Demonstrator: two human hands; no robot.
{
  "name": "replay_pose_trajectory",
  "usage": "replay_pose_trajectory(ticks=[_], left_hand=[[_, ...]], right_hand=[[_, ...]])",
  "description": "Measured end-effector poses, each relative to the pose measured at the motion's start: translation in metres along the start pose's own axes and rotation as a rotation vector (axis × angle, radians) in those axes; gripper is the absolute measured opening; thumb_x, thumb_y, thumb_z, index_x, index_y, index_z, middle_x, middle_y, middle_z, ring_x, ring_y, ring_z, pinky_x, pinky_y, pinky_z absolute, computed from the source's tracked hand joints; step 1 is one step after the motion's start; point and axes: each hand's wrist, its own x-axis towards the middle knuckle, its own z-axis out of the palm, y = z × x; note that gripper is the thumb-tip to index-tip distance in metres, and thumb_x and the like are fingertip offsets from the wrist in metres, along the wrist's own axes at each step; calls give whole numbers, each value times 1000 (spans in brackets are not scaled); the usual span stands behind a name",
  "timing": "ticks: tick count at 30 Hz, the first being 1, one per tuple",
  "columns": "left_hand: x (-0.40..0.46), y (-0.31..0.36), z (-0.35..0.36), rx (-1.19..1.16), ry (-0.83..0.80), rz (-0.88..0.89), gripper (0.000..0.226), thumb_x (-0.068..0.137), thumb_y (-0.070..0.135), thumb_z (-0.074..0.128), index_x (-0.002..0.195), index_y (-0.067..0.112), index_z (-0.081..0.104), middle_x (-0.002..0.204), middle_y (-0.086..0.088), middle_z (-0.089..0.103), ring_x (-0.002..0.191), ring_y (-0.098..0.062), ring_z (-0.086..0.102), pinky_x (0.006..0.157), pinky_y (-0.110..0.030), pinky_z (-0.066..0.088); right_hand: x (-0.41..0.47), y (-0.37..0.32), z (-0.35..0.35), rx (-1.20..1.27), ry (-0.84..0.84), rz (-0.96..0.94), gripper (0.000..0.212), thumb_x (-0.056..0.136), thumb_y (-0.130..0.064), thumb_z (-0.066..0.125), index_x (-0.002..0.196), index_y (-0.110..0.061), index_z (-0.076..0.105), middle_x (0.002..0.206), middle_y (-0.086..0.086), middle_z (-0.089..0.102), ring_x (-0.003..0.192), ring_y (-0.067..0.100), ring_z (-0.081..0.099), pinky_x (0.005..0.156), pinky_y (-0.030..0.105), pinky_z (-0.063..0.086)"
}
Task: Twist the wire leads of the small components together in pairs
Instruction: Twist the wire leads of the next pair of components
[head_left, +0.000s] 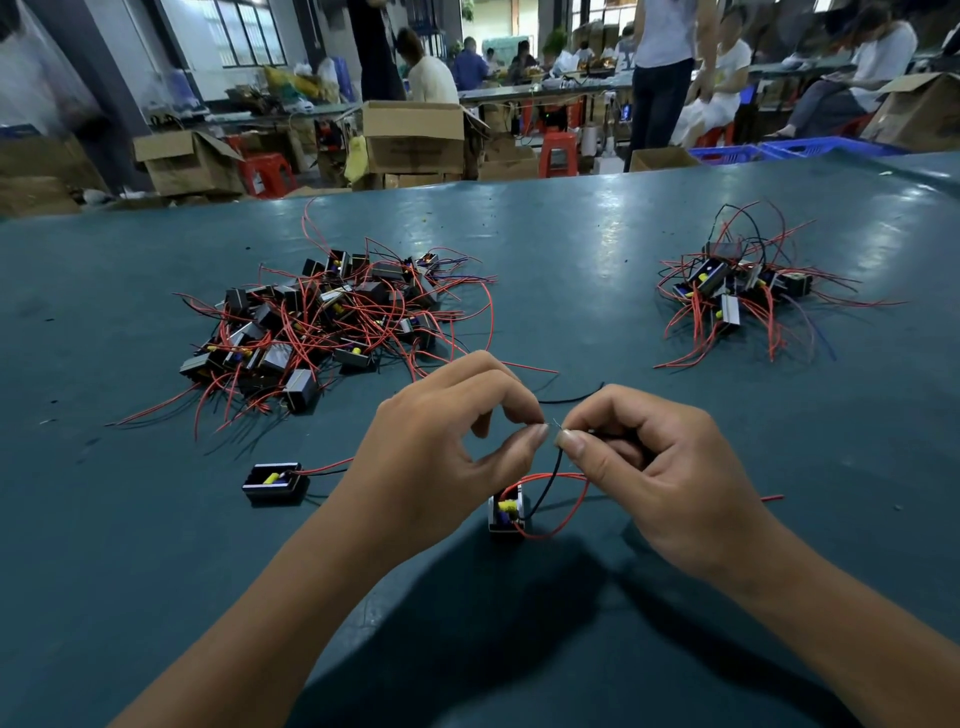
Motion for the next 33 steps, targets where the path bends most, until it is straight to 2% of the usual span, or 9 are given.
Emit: replay_pose_trajectory(ticks=[4,9,13,19,22,24,26,30,33], left_hand=[[-1,-2,1,-16,-16,-25,8,87,22,67,80,22,62,85,9,58,73,-15,53,61,-36,42],[0,-12,-3,32,-31,-148,29,92,42,51,74,21,58,73,8,52,67,-15,50,61,-39,43],[0,-8,-3,-321,-110,-268,19,89,42,63,82,26,69,72,14,57,55,-4,42,55,-16,31],[0,-2,8,-570,-79,-378,14,84,32,72,82,19,73,72,-4,64,69,-11,52,65,-30,42],[-1,1,8,-590,-48,-386,11,84,30,71,79,20,71,69,4,60,65,-11,49,61,-28,40],[-2,3,9,-548,-31,-364,10,84,29,71,77,22,69,66,5,56,59,-13,43,55,-32,34],[-2,6,10,-443,-1,-281,9,85,25,69,76,22,68,69,7,57,57,-8,42,55,-26,33],[-2,10,13,-82,72,18,7,86,16,72,80,13,69,84,6,61,70,-13,53,63,-23,41],[-2,3,9,-39,64,166,2,87,12,72,88,11,73,91,4,62,79,-11,56,69,-24,45]], right_hand=[[0,1,0,0,18,17,9,89,-17,63,80,-15,64,60,-7,49,52,1,36,51,15,32],[0,0,0,-13,27,15,10,88,-16,63,79,-16,64,60,-9,48,52,1,35,51,16,31],[0,-1,0,-20,15,6,10,89,-15,63,79,-16,64,59,-8,49,51,0,37,52,13,33],[-1,1,-1,-31,11,6,8,89,-17,62,82,-19,64,59,-3,49,52,4,38,51,19,33],[-1,2,0,-51,37,6,7,89,-18,62,82,-21,64,60,-3,50,52,5,38,51,21,34],[-1,2,2,-64,59,7,6,88,-18,62,83,-20,63,59,-5,49,52,3,38,51,19,34],[-1,2,3,-73,83,13,5,88,-19,62,83,-19,63,58,-7,48,52,2,37,50,19,33],[-2,1,4,-69,98,36,4,87,-22,62,83,-19,63,57,8,49,51,25,35,48,36,30],[-2,0,2,-39,86,38,5,87,-21,62,83,-18,63,61,15,49,53,28,35,50,41,30]])
